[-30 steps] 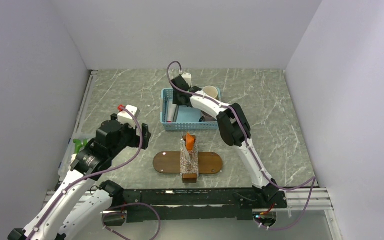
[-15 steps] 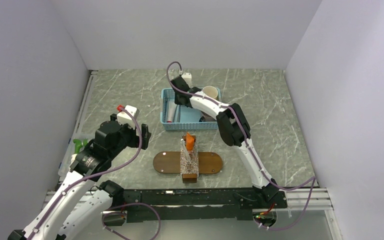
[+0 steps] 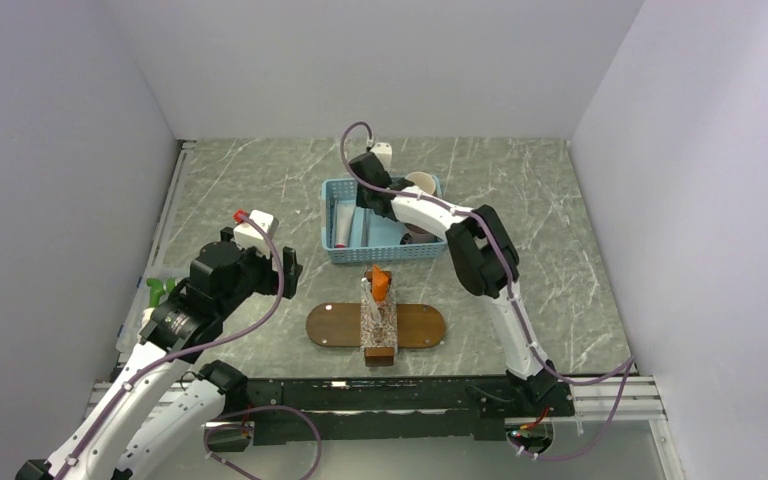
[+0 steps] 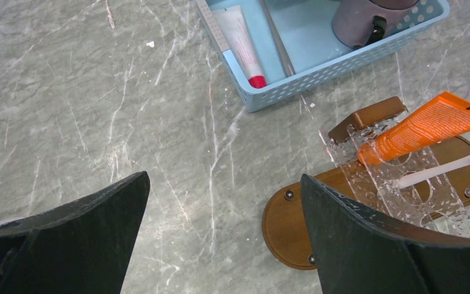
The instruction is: Prepare toiletry sets of a toothbrush and toothpaste on the tray
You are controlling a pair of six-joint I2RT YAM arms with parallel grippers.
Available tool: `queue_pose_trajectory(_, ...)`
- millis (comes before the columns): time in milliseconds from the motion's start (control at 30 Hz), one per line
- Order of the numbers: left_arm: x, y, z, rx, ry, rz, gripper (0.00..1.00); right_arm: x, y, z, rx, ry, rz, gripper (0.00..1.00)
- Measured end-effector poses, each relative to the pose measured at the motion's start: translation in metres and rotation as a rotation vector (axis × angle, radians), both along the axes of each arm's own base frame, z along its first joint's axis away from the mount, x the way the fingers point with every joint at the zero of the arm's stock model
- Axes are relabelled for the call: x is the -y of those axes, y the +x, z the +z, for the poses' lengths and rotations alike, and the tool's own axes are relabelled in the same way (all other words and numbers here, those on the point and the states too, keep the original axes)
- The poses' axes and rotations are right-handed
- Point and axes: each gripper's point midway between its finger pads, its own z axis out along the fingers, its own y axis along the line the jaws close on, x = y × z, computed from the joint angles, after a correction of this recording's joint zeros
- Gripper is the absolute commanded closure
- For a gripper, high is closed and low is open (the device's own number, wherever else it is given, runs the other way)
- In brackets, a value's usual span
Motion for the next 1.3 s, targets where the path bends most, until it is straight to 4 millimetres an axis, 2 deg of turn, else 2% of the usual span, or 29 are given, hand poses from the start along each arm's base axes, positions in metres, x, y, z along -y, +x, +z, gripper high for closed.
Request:
queue_pose_trajectory(133,0.000,0.000,0.000,0.000,0.000,0.000,0.01,0.004,-0.006,0.032,0.053,0.040,0.010,1.00)
queue_pose_trajectory(400,0.000,-0.001,-0.001,0.001,-0.002,-0.004,0.01,0.006,-0.013,0.116,0.236,0.174,0.035,1.00)
queue_pose_trajectory(533,0.001,-0.002,0.000,0.006,-0.002,-0.014,0.01,0.010,-0.018,0.139,0.306,0.214,0.043,1.00)
queue_pose_trajectory(733,0.003,-0.004,0.003,0.017,-0.014,-0.029,0.01,0.017,-0.029,0.163,0.380,0.248,0.063,1.00)
queue_pose_trajectory(1067,0.009,-0.004,0.008,0.035,-0.038,-0.057,0.01,0.032,-0.053,0.248,0.537,0.331,0.099,1.00)
queue_pose_trajectory(1167,0.010,-0.005,0.009,0.035,-0.039,-0.063,0.01,0.037,-0.056,0.257,0.554,0.321,0.093,1.00)
queue_pose_trajectory(1300,0.011,-0.005,0.009,0.034,-0.041,-0.068,0.01,0.043,-0.057,0.238,0.500,0.263,0.080,0.87)
